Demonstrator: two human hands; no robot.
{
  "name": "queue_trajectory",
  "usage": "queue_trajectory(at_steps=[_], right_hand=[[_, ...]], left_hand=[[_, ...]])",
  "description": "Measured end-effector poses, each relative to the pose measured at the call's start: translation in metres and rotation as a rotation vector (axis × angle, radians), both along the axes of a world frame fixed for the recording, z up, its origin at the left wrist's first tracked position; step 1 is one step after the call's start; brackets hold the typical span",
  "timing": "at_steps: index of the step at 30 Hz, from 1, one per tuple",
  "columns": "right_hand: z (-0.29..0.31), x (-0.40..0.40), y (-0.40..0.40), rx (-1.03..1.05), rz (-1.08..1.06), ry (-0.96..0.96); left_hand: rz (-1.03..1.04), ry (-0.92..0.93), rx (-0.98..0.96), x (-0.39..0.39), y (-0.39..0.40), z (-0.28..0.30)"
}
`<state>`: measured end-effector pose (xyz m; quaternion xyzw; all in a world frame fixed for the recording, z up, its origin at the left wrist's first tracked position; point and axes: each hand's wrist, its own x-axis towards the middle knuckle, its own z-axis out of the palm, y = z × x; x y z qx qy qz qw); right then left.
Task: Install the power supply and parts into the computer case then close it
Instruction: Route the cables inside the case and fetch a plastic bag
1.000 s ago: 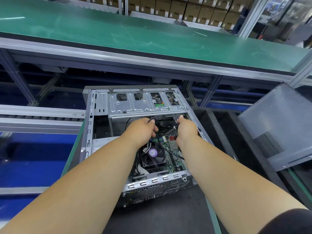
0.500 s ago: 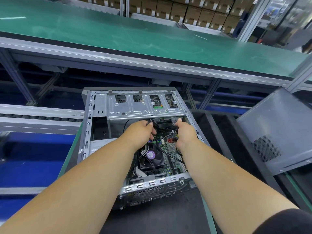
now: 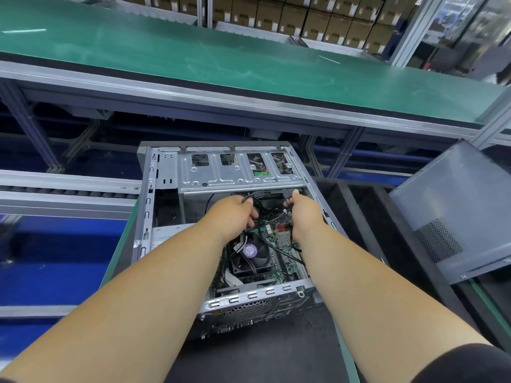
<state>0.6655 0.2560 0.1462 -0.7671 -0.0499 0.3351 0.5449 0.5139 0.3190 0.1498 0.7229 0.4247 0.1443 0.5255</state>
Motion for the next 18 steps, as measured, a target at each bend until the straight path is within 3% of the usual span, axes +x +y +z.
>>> queue_trajectory(at_steps=[5, 18], right_hand=[[-0.0024, -0.0015, -0.0017, -0.062, 0.07, -0.119], [-0.001, -0.0012, -0.0006, -0.013, 0.06, -0.106]], left_hand=[[0.01, -0.009, -0.008, -0.0005, -0.0009, 0.0014], [-0.038, -0.008, 0.001, -0.0002, -0.0031, 0.0095]])
